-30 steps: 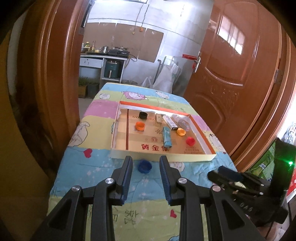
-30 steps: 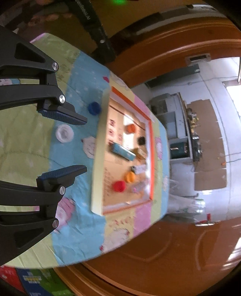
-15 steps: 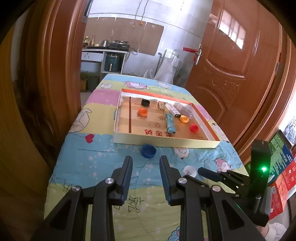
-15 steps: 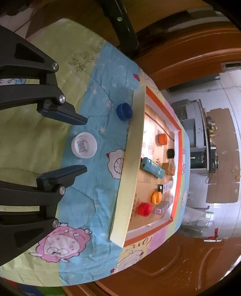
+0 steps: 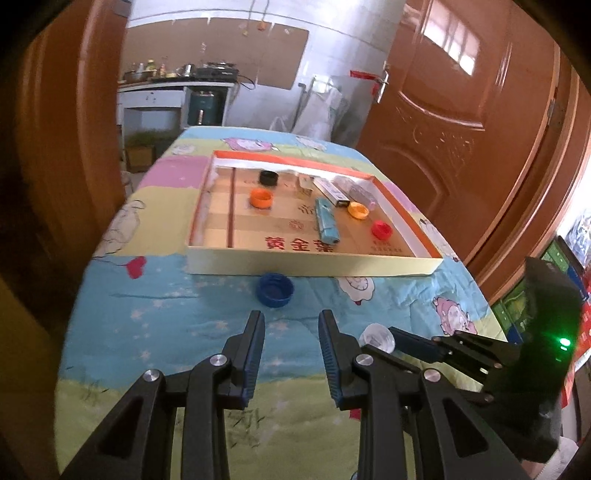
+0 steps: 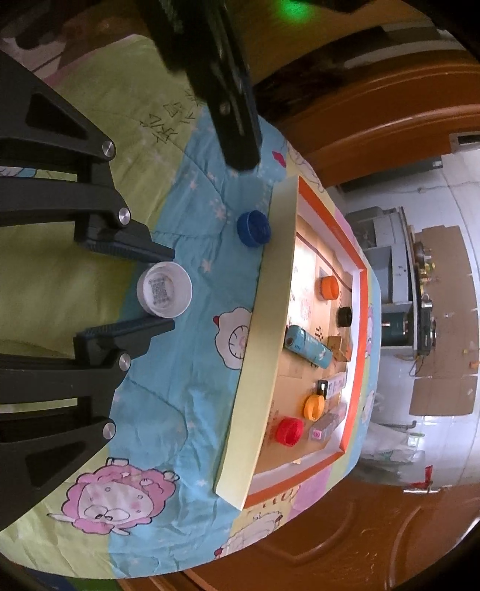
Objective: Organize rigid objects
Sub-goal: 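Grasp the white cap with the right tool while the left tool grasps the blue cap, then carry the white cap in the right tool into the box while the left tool carries the blue cap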
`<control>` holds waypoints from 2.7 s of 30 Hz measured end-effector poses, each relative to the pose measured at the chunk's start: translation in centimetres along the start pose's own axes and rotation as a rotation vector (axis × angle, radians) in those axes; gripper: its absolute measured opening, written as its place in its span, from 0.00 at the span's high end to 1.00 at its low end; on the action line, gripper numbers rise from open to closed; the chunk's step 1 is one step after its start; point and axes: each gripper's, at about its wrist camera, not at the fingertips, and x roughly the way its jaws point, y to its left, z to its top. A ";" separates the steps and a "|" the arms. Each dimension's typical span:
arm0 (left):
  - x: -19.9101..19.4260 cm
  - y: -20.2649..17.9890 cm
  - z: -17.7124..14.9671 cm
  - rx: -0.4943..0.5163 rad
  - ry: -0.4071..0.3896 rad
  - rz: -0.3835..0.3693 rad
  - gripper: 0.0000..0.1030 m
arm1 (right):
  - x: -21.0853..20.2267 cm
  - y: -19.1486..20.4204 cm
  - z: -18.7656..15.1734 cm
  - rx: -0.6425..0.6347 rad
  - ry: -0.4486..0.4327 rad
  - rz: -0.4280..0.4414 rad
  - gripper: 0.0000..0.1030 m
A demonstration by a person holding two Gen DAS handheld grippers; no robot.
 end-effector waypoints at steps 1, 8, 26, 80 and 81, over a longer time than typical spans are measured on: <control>0.5 -0.1 0.1 0.001 0.008 -0.001 0.71 | -0.2 -0.1 0.0 0.000 -0.004 -0.003 0.70; 3.5 -0.1 0.7 0.003 0.055 0.011 0.71 | -0.9 -1.2 0.1 0.014 -0.028 -0.021 0.70; 7.3 -0.2 2.1 0.045 0.085 0.119 0.59 | -0.3 -3.3 -0.1 0.077 -0.030 0.042 0.70; -1.4 -1.1 4.5 0.013 -0.115 0.043 0.70 | -6.7 -3.3 4.8 0.061 -0.174 -0.019 0.70; -1.3 -1.1 4.6 0.013 -0.117 0.044 0.70 | -6.8 -3.3 5.1 0.061 -0.178 -0.020 0.70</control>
